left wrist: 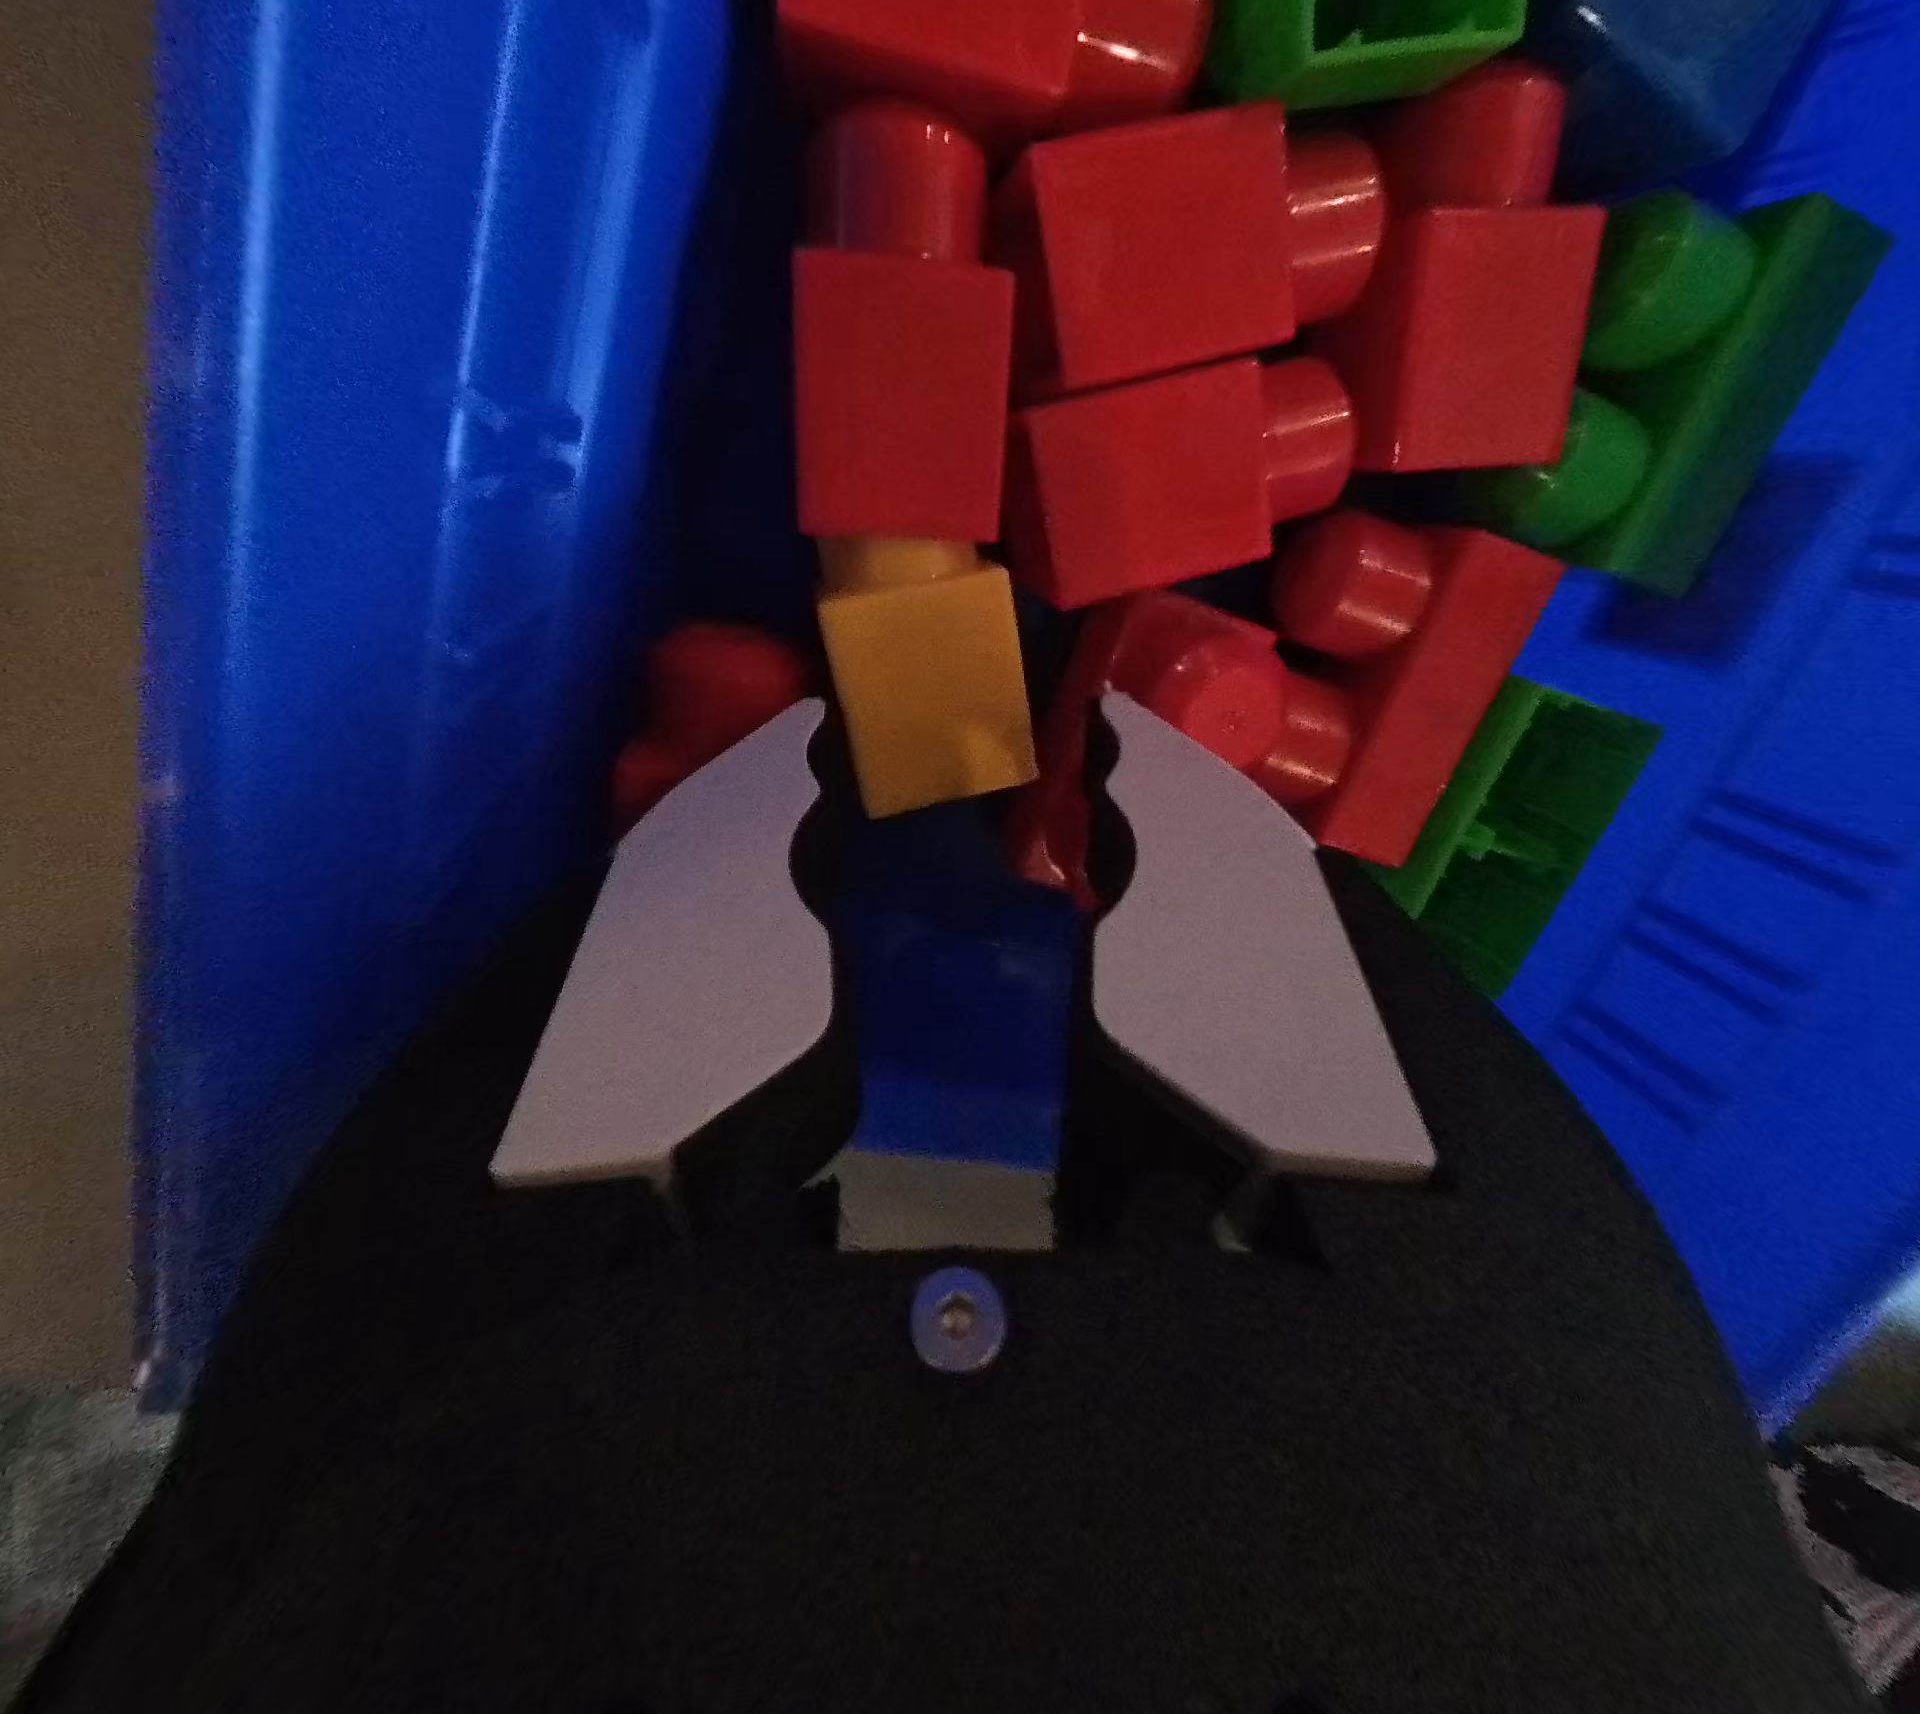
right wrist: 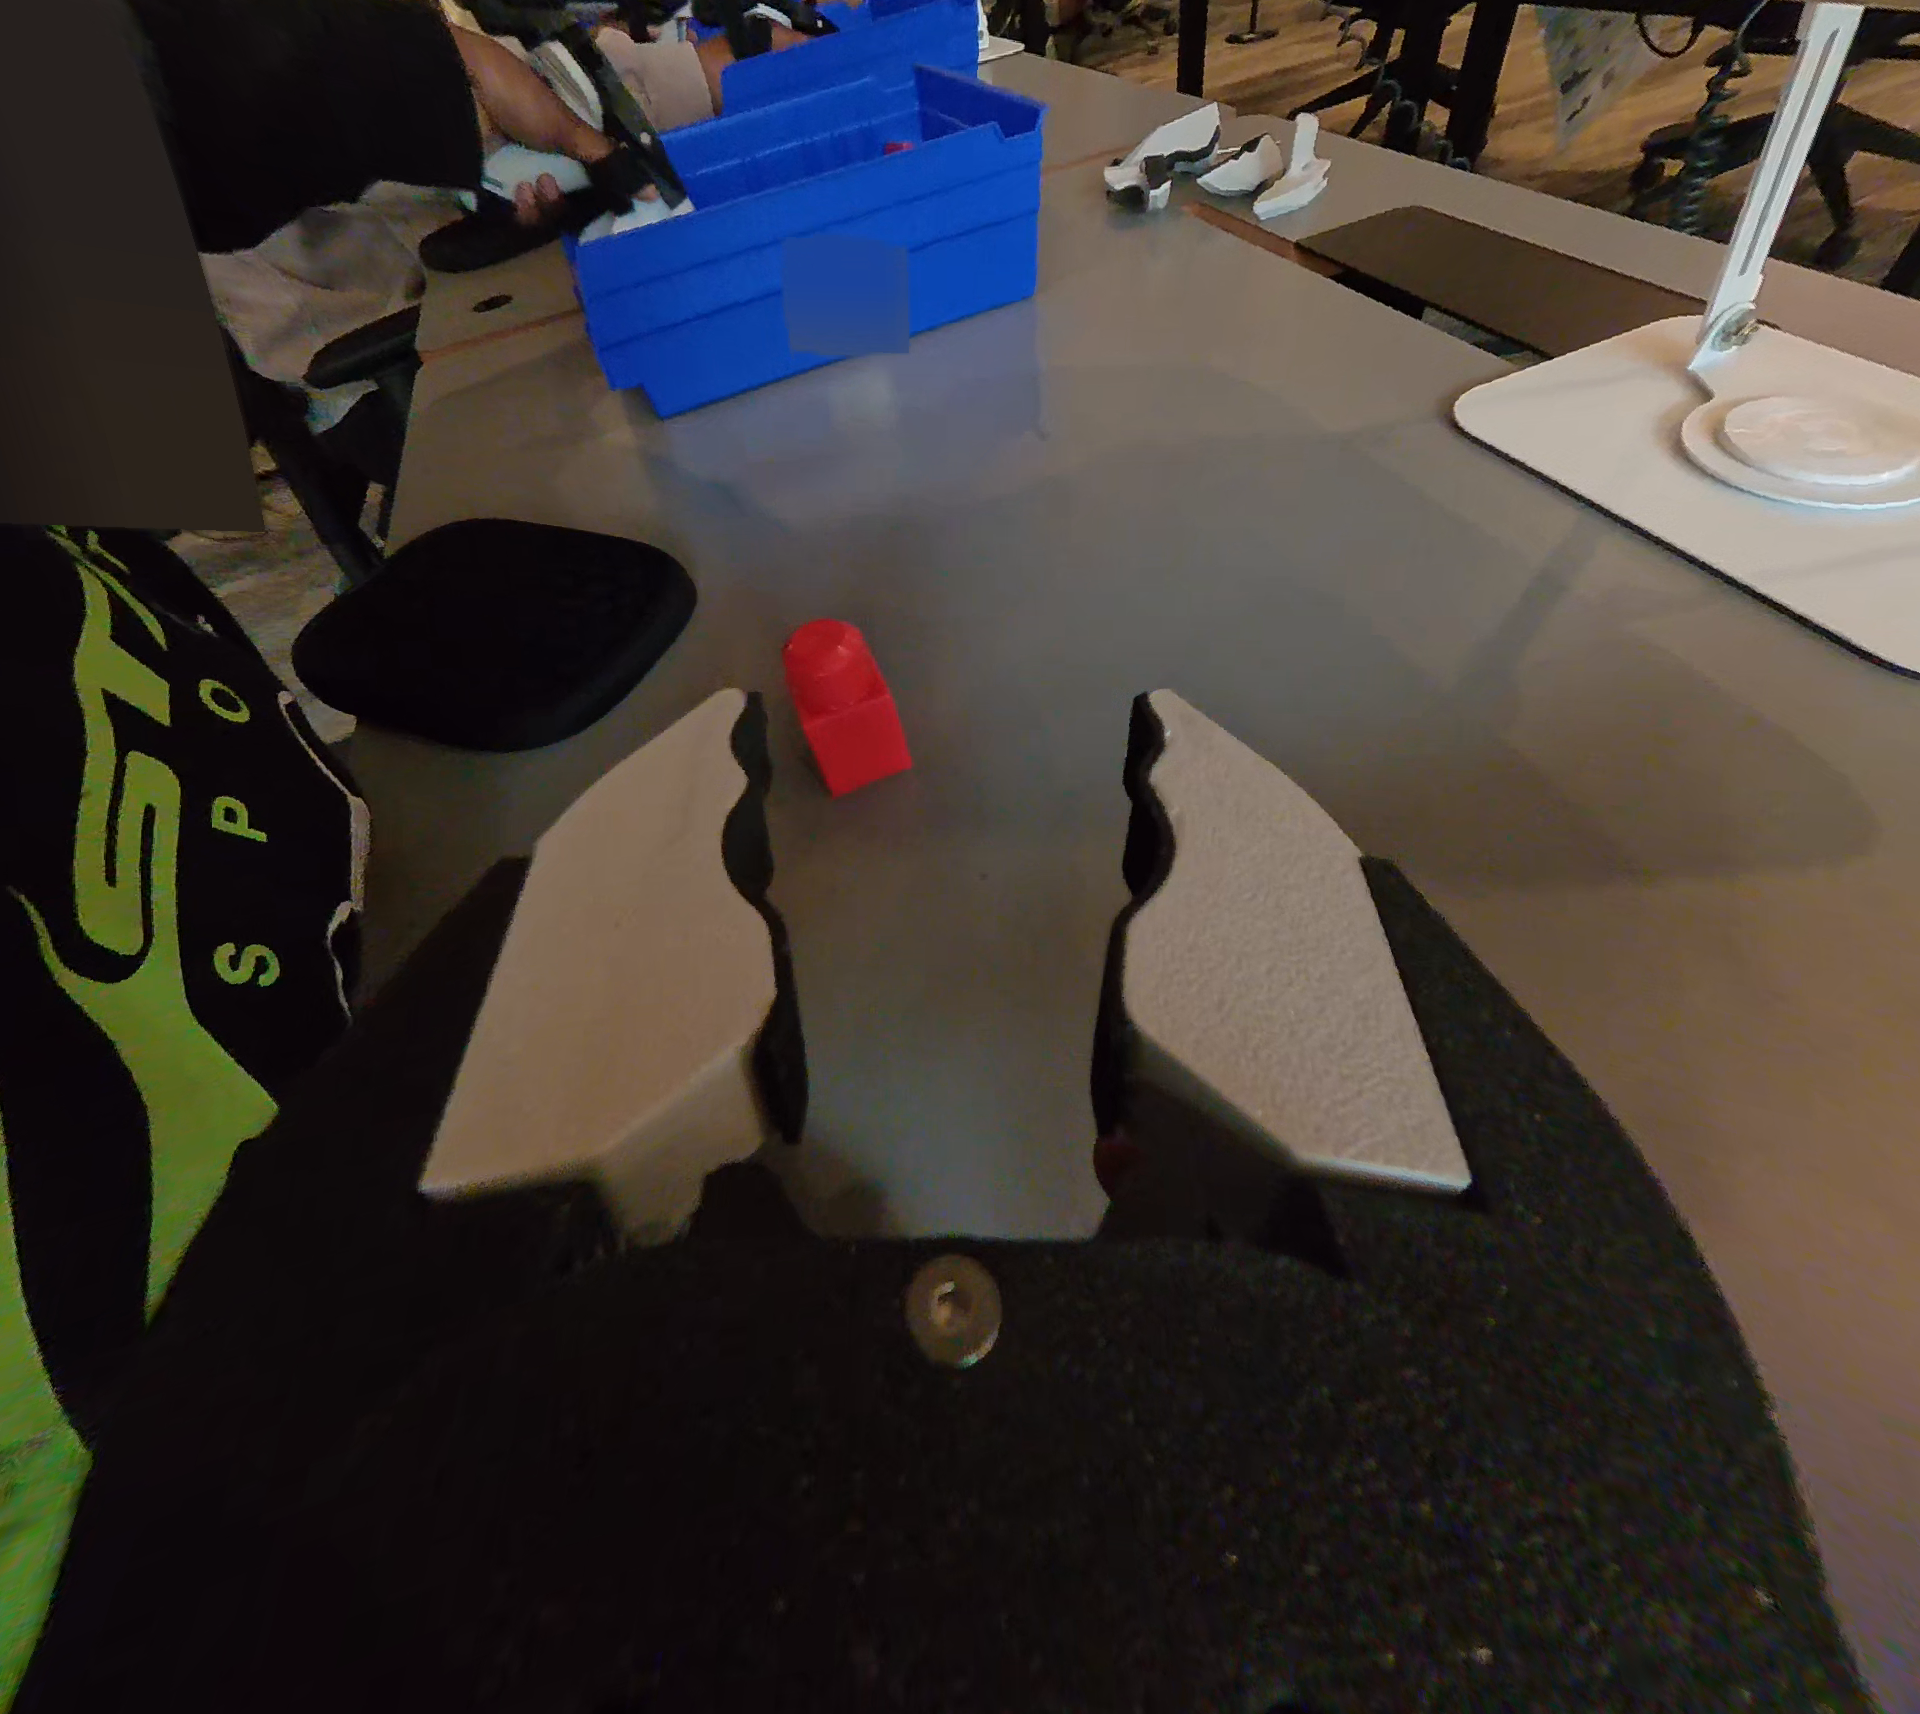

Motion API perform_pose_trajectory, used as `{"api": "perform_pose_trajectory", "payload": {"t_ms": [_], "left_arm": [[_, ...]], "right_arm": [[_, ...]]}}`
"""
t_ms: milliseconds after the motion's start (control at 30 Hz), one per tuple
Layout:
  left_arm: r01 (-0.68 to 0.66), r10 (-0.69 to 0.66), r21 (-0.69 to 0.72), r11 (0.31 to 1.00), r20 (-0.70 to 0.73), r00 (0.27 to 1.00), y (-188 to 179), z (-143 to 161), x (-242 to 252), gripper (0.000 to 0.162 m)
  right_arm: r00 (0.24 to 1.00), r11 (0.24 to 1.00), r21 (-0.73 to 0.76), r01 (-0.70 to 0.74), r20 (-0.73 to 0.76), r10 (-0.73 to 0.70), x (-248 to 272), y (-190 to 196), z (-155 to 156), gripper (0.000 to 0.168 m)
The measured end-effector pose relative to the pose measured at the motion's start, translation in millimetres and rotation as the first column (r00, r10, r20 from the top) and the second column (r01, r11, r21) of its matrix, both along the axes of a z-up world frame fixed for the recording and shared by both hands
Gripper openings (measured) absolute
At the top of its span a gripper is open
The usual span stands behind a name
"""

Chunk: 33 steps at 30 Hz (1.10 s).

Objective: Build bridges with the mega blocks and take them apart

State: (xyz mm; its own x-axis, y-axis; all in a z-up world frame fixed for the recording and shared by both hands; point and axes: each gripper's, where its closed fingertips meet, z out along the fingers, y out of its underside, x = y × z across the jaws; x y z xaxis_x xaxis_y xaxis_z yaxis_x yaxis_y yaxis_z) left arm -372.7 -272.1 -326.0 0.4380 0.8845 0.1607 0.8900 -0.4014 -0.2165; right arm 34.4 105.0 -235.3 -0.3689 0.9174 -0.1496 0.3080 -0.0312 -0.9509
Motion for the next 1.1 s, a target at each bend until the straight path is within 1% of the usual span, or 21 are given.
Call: {"api": "perform_pose_trajectory", "payload": {"t_ms": [67,167,267,467,600,667,733,833,900,1000,1100], "left_arm": [[0.018,-0.018,-0.03,0.999,-0.008,1.0,0,-3,-1,0.043],[0.056,-0.059,-0.083,0.995,-0.026,0.998,-1,-7,-3,0.037],[0.106,-0.113,-0.122,0.987,-0.051,0.992,-1,-3,-3,0.037],[0.166,-0.185,-0.132,0.977,-0.145,0.972,0,24,2,0.036],[0.206,-0.221,-0.094,0.974,-0.206,0.953,3,45,12,0.036],[0.229,-0.244,-0.1,0.968,-0.184,0.952,-1,50,15,0.036],[0.269,-0.29,-0.167,0.949,-0.115,0.95,-11,48,16,0.035],[0.367,-0.374,-0.283,0.886,0.029,0.927,-21,45,20,0.036],[0.421,-0.416,-0.335,0.843,0.09,0.905,-22,48,20,0.036],[0.471,-0.461,-0.369,0.802,0.12,0.879,-18,54,20,0.036],[0.497,-0.507,-0.337,0.8,0.064,0.86,-2,62,20,0.036]], "right_arm": [[1.0,1.0,0.007,0.007,0.004,-0.007,0,2,-1,0.066],[1.0,1.0,0.003,0.012,0.004,-0.012,0,3,-1,0.066],[1.0,1.0,0.007,0.013,0.011,-0.013,0,3,-3,0.066],[1.0,1.0,0.028,-0.001,0.014,0.001,-1,0,-5,0.066],[1.0,0.999,0.042,-0.007,0.008,0.007,-2,-2,-4,0.065],[1.0,0.999,0.044,-0.009,0.003,0.009,-3,-4,-2,0.064],[1.0,0.999,0.054,-0.004,-0.006,0.005,-3,-4,0,0.064],[1.0,0.997,0.078,0.004,-0.013,-0.003,-3,-6,4,0.063],[1.0,0.995,0.097,0.015,-0.018,-0.013,-2,-7,6,0.063],[1.0,0.991,0.13,0.02,-0.021,-0.017,0,-10,9,0.063],[1.0,0.986,0.165,0.013,-0.017,-0.01,1,-14,11,0.063]]}}
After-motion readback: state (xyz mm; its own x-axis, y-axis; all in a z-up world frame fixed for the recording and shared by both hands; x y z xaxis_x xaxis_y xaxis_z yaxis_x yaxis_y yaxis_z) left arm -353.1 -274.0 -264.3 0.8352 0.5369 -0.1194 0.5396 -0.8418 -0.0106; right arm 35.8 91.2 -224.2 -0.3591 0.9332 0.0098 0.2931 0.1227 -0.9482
